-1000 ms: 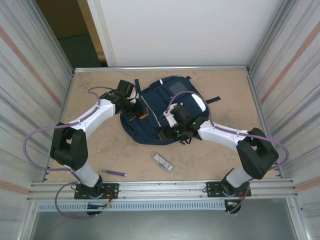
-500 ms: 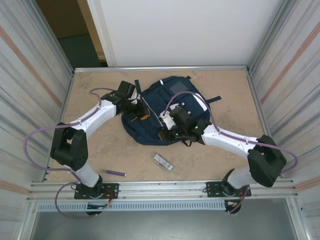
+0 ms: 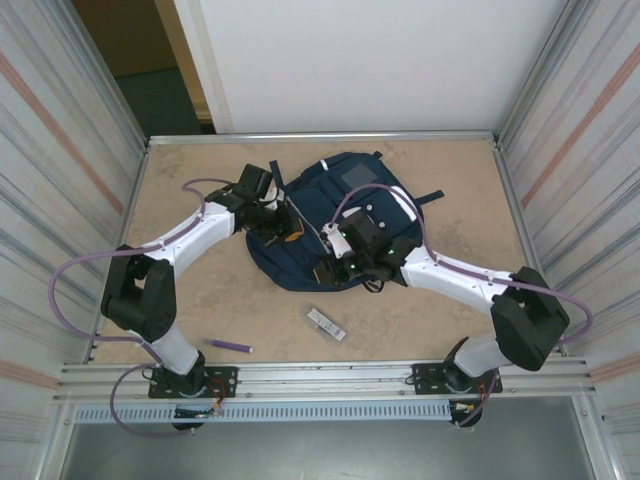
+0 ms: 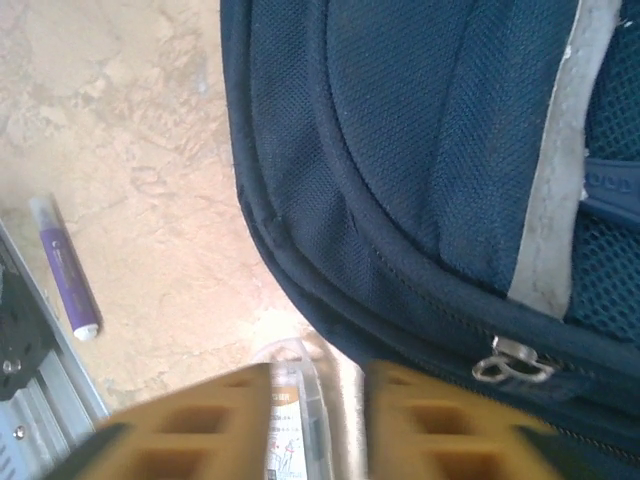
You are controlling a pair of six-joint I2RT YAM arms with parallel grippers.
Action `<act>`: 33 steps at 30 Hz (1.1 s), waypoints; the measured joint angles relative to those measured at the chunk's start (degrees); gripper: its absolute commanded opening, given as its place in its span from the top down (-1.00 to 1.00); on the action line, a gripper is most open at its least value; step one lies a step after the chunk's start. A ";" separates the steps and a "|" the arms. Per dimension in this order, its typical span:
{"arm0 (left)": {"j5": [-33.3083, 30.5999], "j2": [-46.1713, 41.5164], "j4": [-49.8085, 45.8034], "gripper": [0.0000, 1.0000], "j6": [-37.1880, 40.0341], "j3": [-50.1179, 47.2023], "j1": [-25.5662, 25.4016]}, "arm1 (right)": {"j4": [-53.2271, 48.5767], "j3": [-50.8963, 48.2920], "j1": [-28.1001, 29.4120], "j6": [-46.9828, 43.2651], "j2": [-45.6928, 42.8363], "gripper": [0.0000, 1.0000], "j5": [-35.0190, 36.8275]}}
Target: Pack the student bag
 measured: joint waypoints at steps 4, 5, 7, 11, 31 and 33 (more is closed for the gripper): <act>0.44 0.00 0.20 1.00 -0.22 -0.02 -0.02 | -0.46 -2.49 -1.99 -0.66 -4.44 -0.33 3.34; 0.55 -0.02 0.24 1.00 -0.26 -0.02 -0.04 | -0.44 -2.82 -2.54 -0.90 -4.55 -0.33 4.07; 0.52 -0.11 0.46 1.00 -0.39 -0.02 -0.28 | -0.37 -3.34 -3.21 -1.11 -4.09 -0.32 6.12; 0.66 -0.66 0.81 1.00 -0.44 -0.31 -1.25 | 0.50 -4.02 -2.73 -1.51 -1.77 -0.11 8.76; 1.20 -0.66 0.96 1.00 -0.46 -0.31 -1.44 | -14.69 9.22 -1.86 -1.27 5.01 1.00 4.66; 1.22 -0.66 1.03 1.00 -0.48 -0.31 -1.44 | -16.37 11.17 -3.96 0.59 7.23 1.00 -1.86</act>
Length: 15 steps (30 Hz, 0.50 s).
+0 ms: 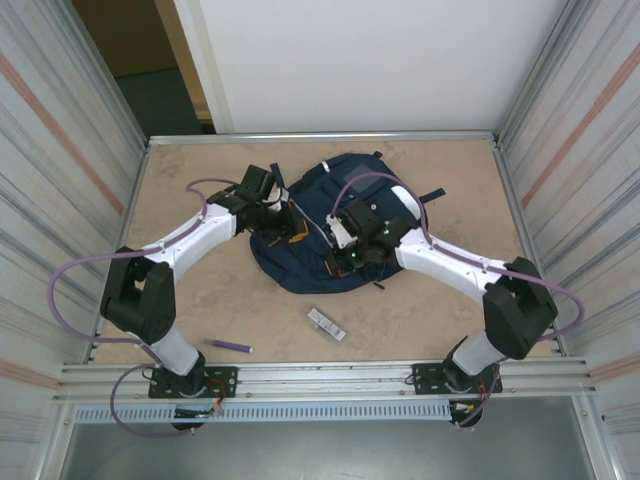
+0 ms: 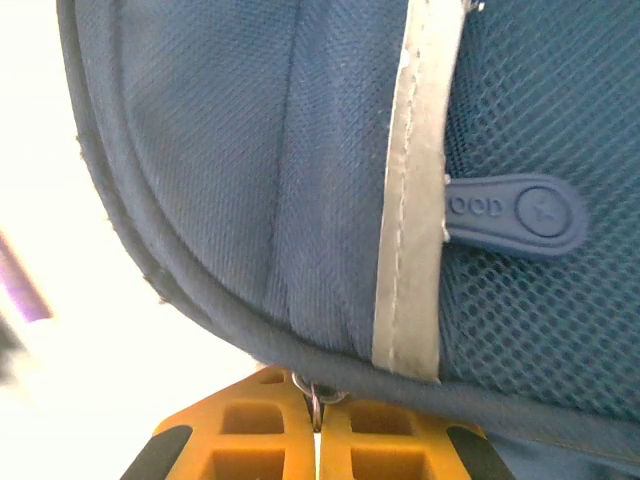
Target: Pack the student bag
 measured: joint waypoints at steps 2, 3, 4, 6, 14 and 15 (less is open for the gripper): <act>0.02 0.00 0.00 1.00 -0.28 -0.02 -0.02 | -0.24 0.24 -1.62 2.62 1.62 1.00 -5.14; 0.02 0.02 0.00 1.00 -0.39 -0.04 -0.09 | -0.20 0.24 -2.08 4.28 2.23 1.00 -7.08; 0.00 0.02 0.15 1.00 -0.46 -0.15 -0.17 | 0.00 0.24 -2.14 5.81 2.58 1.00 -8.41; -0.02 0.00 0.90 1.00 -0.87 -0.72 -0.44 | 1.20 0.26 -1.70 9.35 3.30 1.00 -10.86; -0.61 0.59 2.86 1.00 -1.88 -2.56 -0.59 | 6.64 1.14 3.78 23.47 6.93 0.70 -9.29; -0.63 0.85 3.19 1.00 -1.88 -2.60 -0.59 | 7.21 1.11 4.13 24.24 7.08 0.60 -8.83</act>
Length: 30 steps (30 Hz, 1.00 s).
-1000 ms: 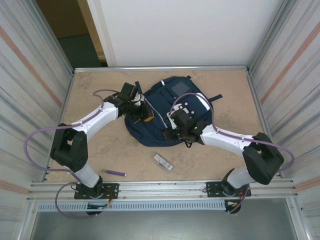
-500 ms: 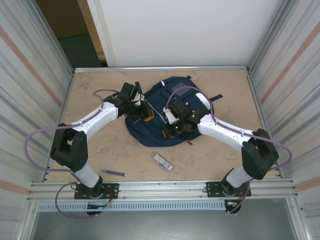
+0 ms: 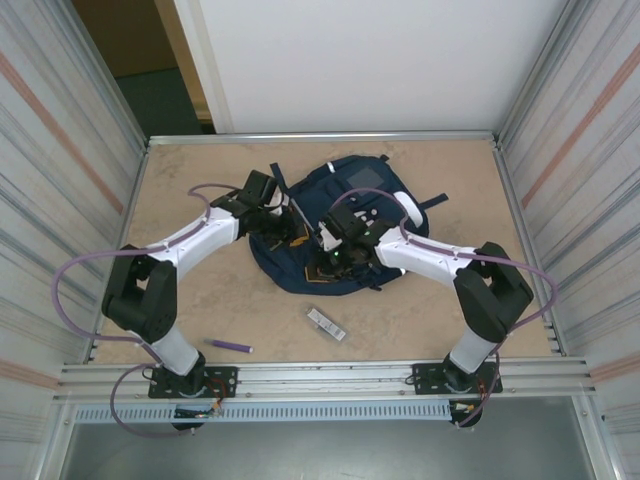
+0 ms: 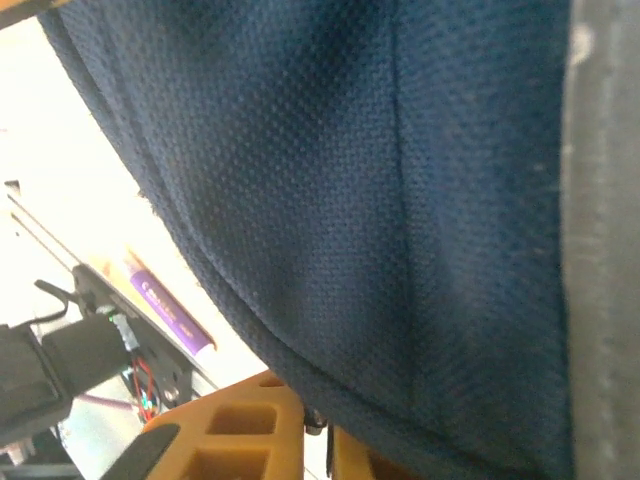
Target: Pack the student bag
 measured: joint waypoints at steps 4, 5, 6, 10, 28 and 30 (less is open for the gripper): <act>0.92 1.25 1.95 1.00 -0.02 0.00 -0.24 | 4.37 -1.97 0.94 -0.28 -1.90 0.26 0.76; 1.42 1.38 2.43 1.00 -0.02 -0.09 -0.57 | 5.42 -2.89 1.22 -1.44 -3.19 0.20 1.03; 1.79 1.40 2.78 1.00 -0.02 -0.24 -0.87 | 5.92 -3.87 1.33 -2.75 -4.83 0.17 1.46; 3.06 1.42 3.13 1.00 0.15 -0.66 -1.68 | 5.62 -7.96 1.51 -10.97 -14.82 0.07 5.75; 5.70 2.36 3.67 1.00 7.50 -0.72 -1.57 | 7.80 -20.20 -6.56 -66.23 -27.52 -0.02 11.76; 5.33 2.38 2.43 1.00 9.94 -0.31 -1.57 | 8.79 -20.02 -8.22 -70.58 -25.14 -0.02 8.87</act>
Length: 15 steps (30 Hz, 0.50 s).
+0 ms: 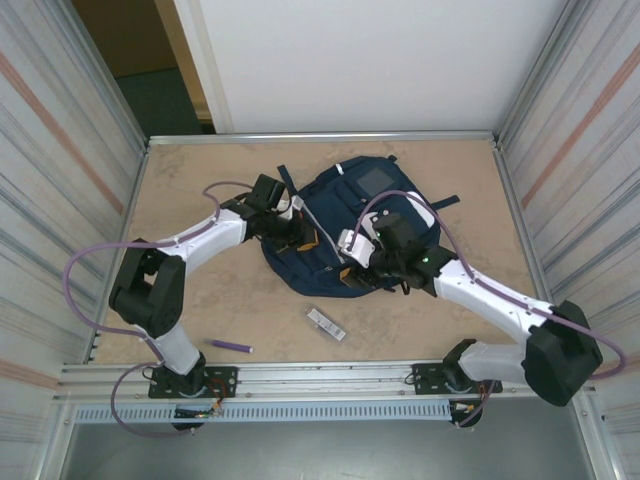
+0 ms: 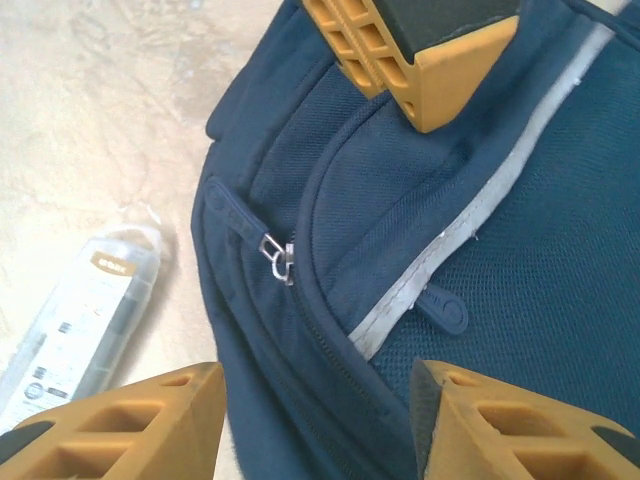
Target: Pack the student bag
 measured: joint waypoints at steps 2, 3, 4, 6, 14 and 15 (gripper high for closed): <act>-0.42 0.00 -1.66 1.00 2.40 1.11 0.00 | 0.20 0.50 -0.94 -4.50 2.23 -0.02 -0.96; -0.48 0.09 -2.40 1.00 3.32 1.81 -0.02 | 0.33 0.66 -1.07 -6.58 3.19 -0.02 -1.16; -0.46 0.22 -3.06 1.00 4.17 2.54 -0.04 | 0.31 0.94 -1.18 -8.85 4.26 -0.02 -1.42; -0.35 0.50 -3.74 1.00 5.18 3.34 -0.04 | 0.50 1.36 -1.18 -12.81 6.03 -0.01 -1.62; 0.39 1.79 -4.63 0.90 6.47 3.69 0.00 | 10.99 -1.68 -0.50 -20.90 7.08 0.36 0.66; 0.35 1.79 -4.68 0.75 6.69 3.69 0.00 | 11.96 -2.34 -0.13 -21.75 7.08 0.52 1.05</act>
